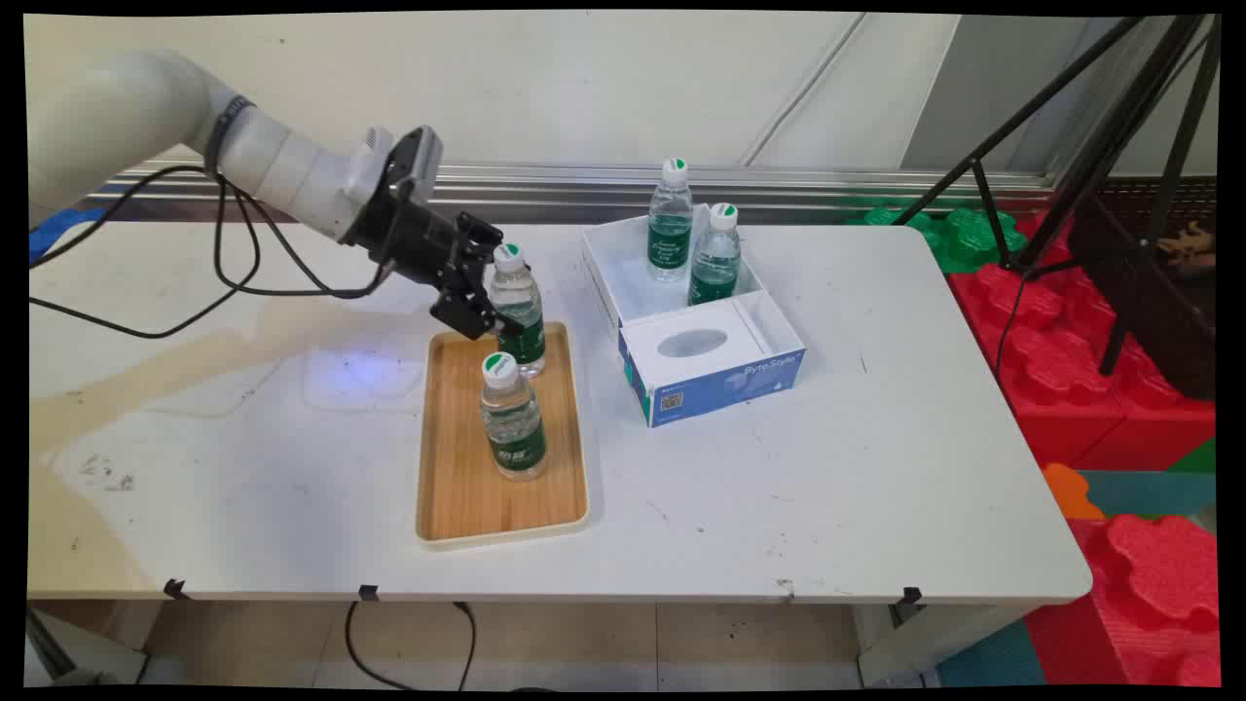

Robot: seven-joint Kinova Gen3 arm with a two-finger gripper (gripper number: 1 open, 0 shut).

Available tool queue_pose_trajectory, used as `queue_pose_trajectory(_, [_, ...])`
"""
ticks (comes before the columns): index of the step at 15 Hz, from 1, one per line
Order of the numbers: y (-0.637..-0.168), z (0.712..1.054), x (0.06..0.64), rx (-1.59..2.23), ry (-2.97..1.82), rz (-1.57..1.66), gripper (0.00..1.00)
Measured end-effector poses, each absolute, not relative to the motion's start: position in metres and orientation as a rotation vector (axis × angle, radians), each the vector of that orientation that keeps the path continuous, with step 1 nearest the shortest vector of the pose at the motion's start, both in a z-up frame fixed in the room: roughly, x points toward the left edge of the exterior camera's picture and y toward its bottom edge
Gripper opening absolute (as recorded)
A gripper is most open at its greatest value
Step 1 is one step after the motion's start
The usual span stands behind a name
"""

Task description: Pick up the green bottle from the white box

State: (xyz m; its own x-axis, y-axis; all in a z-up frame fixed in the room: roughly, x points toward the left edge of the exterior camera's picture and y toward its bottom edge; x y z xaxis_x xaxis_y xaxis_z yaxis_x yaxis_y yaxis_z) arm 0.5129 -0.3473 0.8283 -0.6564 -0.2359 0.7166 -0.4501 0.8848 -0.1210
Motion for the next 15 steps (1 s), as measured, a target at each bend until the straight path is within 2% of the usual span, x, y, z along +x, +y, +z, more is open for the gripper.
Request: queue_pose_trajectory(15, [-0.301,0.94,0.549,0.55,-2.201,0.403,1.0])
